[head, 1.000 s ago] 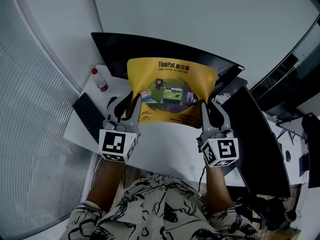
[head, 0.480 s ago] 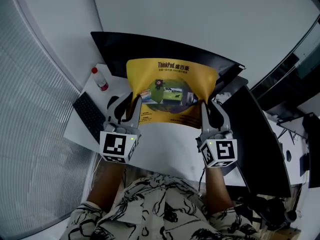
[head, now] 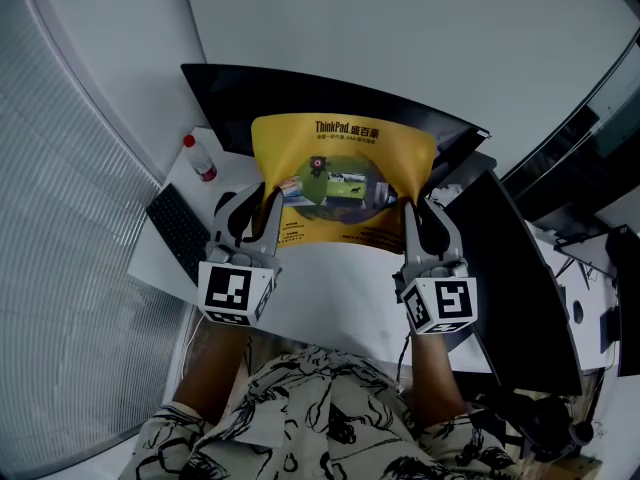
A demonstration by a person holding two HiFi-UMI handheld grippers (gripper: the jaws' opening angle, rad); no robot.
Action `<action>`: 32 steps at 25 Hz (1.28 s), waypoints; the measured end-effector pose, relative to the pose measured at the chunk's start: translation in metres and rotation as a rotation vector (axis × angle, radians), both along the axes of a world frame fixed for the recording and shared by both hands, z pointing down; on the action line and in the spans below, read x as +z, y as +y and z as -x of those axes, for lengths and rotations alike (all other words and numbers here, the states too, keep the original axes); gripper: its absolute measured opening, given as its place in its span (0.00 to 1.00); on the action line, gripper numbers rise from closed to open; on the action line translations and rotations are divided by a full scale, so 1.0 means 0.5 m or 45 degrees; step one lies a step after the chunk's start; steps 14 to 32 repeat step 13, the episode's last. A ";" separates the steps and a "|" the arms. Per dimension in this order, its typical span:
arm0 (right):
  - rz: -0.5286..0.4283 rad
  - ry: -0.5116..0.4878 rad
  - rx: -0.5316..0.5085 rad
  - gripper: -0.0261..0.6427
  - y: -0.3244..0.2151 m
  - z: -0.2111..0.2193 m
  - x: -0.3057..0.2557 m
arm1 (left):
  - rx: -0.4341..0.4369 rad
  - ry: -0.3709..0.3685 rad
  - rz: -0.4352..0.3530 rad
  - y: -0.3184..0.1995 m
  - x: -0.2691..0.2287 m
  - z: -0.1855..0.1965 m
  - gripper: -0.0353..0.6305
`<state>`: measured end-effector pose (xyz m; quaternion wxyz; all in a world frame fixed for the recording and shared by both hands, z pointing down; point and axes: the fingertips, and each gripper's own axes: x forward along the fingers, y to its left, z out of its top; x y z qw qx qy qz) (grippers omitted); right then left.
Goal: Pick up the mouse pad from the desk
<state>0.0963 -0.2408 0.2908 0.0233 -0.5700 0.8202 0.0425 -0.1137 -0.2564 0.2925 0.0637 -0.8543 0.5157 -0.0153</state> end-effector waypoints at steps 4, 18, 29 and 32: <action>-0.004 0.008 -0.001 0.13 0.002 0.001 -0.003 | -0.001 0.005 -0.002 0.000 -0.001 0.001 0.17; -0.013 0.009 0.006 0.13 0.000 0.000 -0.004 | -0.005 0.007 0.004 -0.001 0.005 -0.001 0.17; -0.013 0.009 0.006 0.13 0.000 0.000 -0.004 | -0.005 0.007 0.004 -0.001 0.005 -0.001 0.17; -0.013 0.009 0.006 0.13 0.000 0.000 -0.004 | -0.005 0.007 0.004 -0.001 0.005 -0.001 0.17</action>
